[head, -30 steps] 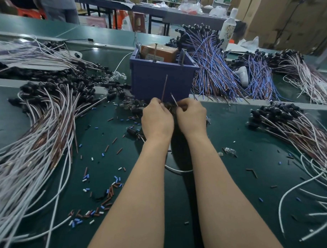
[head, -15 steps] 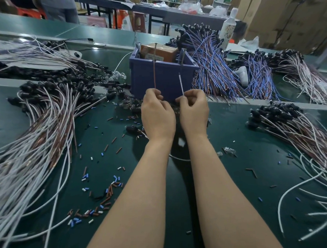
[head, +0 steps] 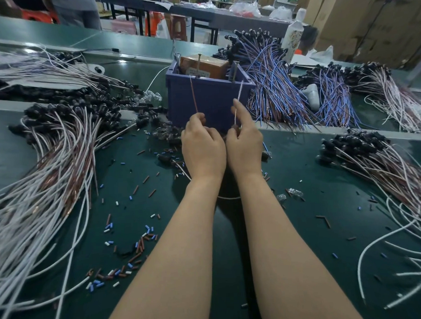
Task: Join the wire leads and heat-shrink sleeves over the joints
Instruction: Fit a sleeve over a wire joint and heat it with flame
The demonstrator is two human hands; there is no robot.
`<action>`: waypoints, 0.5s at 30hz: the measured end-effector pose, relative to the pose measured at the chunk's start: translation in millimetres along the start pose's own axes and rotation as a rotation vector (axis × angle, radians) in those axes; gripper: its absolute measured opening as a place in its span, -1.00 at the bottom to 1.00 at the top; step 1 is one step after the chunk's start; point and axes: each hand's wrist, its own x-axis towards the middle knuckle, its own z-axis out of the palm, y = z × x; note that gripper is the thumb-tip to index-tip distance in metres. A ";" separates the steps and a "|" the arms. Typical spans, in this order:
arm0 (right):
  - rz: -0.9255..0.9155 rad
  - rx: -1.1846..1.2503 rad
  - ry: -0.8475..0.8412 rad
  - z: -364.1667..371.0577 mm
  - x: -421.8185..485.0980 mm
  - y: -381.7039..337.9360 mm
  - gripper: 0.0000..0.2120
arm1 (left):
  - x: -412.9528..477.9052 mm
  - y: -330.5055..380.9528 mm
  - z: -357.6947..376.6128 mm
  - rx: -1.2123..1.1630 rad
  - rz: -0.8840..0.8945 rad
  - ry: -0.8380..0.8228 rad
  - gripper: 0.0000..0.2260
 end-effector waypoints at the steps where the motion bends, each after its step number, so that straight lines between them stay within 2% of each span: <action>1: -0.011 -0.004 0.012 0.6 -0.9 -0.3 -0.44 | 0.2 -0.2 -0.2 0.001 0.001 0.004 -0.71; 3: -0.002 0.039 0.082 2.2 -2.2 -0.4 -0.48 | 0.3 -0.3 -0.7 0.003 0.008 0.011 -0.71; 6: 0.063 0.171 0.225 3.2 -1.0 -1.2 -0.74 | -0.5 0.7 -0.3 0.005 0.026 0.018 -0.71; 8: 0.098 0.215 0.263 3.0 0.9 -0.6 -0.82 | -1.6 1.7 0.2 0.011 0.043 0.019 -0.71; 15: 0.058 0.115 0.192 4.9 0.3 -1.6 -0.71 | 0.6 1.1 -0.5 0.048 0.067 -0.013 -0.70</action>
